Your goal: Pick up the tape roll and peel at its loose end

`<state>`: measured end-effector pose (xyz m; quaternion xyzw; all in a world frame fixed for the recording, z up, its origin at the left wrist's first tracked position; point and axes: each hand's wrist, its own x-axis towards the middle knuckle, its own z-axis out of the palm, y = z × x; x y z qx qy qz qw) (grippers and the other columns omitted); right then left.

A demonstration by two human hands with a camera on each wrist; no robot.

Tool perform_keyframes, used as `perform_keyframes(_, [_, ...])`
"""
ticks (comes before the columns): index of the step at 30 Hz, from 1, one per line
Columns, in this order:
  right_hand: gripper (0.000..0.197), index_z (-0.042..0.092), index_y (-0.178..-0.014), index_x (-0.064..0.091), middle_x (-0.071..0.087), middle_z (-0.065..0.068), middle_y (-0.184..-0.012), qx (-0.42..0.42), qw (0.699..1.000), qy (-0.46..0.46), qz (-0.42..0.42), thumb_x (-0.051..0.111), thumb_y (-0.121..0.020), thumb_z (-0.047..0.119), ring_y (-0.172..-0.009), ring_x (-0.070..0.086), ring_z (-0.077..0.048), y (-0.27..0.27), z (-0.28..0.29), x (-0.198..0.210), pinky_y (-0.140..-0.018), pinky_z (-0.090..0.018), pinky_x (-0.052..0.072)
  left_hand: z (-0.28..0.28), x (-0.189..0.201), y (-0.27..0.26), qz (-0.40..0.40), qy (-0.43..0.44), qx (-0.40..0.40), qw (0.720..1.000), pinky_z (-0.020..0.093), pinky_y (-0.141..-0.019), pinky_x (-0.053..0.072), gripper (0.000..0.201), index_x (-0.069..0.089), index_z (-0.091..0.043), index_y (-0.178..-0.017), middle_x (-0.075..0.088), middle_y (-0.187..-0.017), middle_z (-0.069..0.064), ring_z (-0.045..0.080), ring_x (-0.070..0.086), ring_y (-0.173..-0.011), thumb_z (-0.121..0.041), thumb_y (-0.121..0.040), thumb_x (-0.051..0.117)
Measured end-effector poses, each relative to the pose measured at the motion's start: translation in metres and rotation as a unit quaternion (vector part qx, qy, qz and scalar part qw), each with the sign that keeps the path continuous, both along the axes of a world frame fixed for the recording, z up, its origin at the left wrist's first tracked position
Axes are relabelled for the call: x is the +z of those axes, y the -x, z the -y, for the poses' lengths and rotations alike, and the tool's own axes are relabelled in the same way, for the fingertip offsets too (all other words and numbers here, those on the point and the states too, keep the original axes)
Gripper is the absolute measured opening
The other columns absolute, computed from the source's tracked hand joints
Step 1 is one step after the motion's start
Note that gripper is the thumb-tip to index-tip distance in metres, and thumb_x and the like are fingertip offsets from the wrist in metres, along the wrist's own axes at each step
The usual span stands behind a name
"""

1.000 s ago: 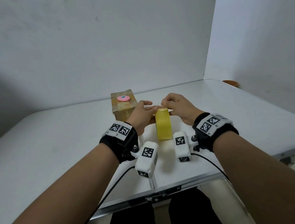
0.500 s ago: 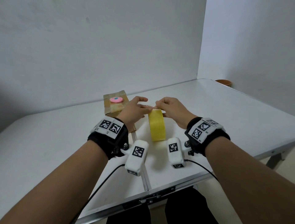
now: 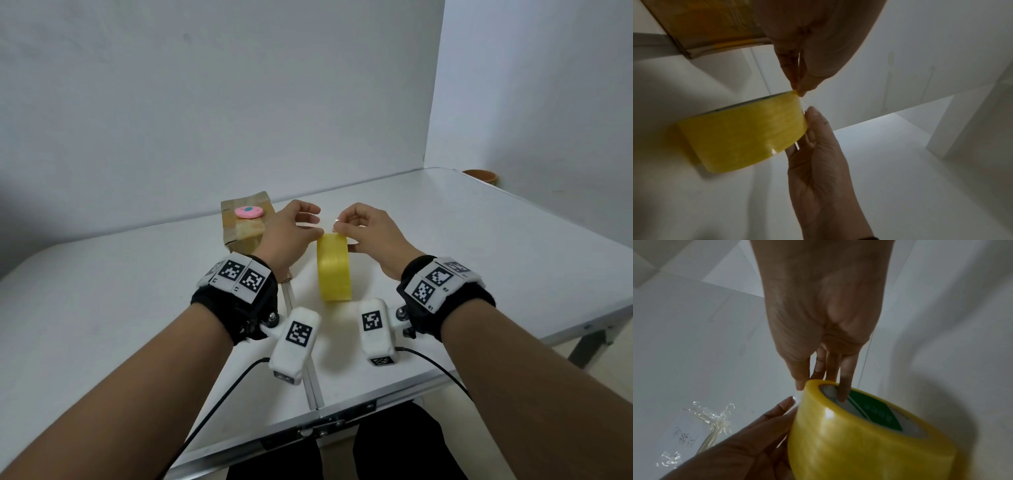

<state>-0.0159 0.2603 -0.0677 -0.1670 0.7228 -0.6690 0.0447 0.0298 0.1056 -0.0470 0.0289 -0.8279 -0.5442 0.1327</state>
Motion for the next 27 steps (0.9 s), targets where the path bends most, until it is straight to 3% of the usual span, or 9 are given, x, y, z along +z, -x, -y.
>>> perform_keyframes(5, [0.006, 0.013, -0.081, 0.065, 0.064, -0.017, -0.096, 0.010, 1.000, 0.019, 0.018, 0.069, -0.085, 0.011, -0.090, 0.064, -0.022, -0.0026, -0.0023, 0.0028, -0.084, -0.039, 0.060, 0.0027, 0.0005, 0.0018, 0.019, -0.056, -0.012, 0.998, 0.013, -0.066, 0.047, 0.030, 0.061, -0.008, -0.116, 0.065, -0.084, -0.003, 0.009, 0.058, -0.076, -0.009, -0.087, 0.067])
perform_keyframes(10, [0.004, 0.014, -0.085, 0.070, 0.064, -0.010, -0.091, 0.005, 1.000, 0.014, 0.008, 0.070, -0.084, 0.011, -0.090, 0.064, -0.019, -0.0030, -0.0025, 0.0021, -0.086, -0.038, 0.060, -0.0002, -0.0026, 0.0028, 0.006, -0.066, -0.011, 0.998, 0.022, -0.077, 0.043, 0.023, 0.061, -0.007, -0.110, 0.060, -0.083, -0.002, 0.009, 0.055, -0.077, -0.006, -0.087, 0.064])
perform_keyframes(13, [0.015, 0.017, -0.097, 0.073, 0.059, -0.012, -0.088, 0.011, 1.000, 0.015, 0.005, 0.066, -0.086, 0.009, -0.090, 0.063, -0.019, -0.0016, -0.0020, 0.0013, -0.087, -0.038, 0.060, -0.0018, -0.0050, 0.0044, -0.001, -0.060, -0.007, 0.998, 0.023, -0.078, 0.042, 0.015, 0.060, -0.012, -0.102, 0.059, -0.088, 0.000, 0.009, 0.054, -0.077, -0.007, -0.088, 0.063])
perform_keyframes(21, [0.011, 0.017, -0.080, 0.064, 0.066, -0.013, -0.091, -0.011, 1.000, 0.016, 0.012, 0.065, -0.085, 0.009, -0.093, 0.066, -0.025, -0.0012, 0.0031, 0.0051, -0.085, -0.045, 0.060, -0.0067, -0.0073, 0.0084, -0.016, -0.058, 0.013, 0.998, 0.002, -0.058, 0.040, 0.010, 0.055, -0.012, -0.102, 0.055, -0.083, -0.005, 0.004, 0.050, -0.072, -0.006, -0.093, 0.056])
perform_keyframes(24, [0.012, 0.016, -0.080, 0.063, 0.065, -0.011, -0.090, -0.010, 0.999, 0.023, 0.019, 0.064, -0.086, 0.006, -0.091, 0.064, -0.022, -0.0003, 0.0016, 0.0059, -0.085, -0.043, 0.060, -0.0055, -0.0076, 0.0087, -0.014, -0.067, 0.010, 0.998, 0.013, -0.068, 0.042, 0.011, 0.055, -0.013, -0.100, 0.057, -0.084, -0.004, 0.004, 0.052, -0.074, -0.006, -0.092, 0.058])
perform_keyframes(27, [0.007, 0.013, -0.083, 0.063, 0.064, -0.011, -0.090, -0.022, 1.000, 0.015, 0.013, 0.065, -0.086, 0.007, -0.089, 0.063, -0.019, 0.0002, -0.0006, 0.0064, -0.082, -0.039, 0.061, -0.0033, -0.0075, 0.0083, -0.020, -0.067, 0.007, 0.998, 0.017, -0.070, 0.041, 0.012, 0.055, -0.015, -0.094, 0.060, -0.083, -0.004, 0.006, 0.056, -0.076, -0.005, -0.090, 0.060])
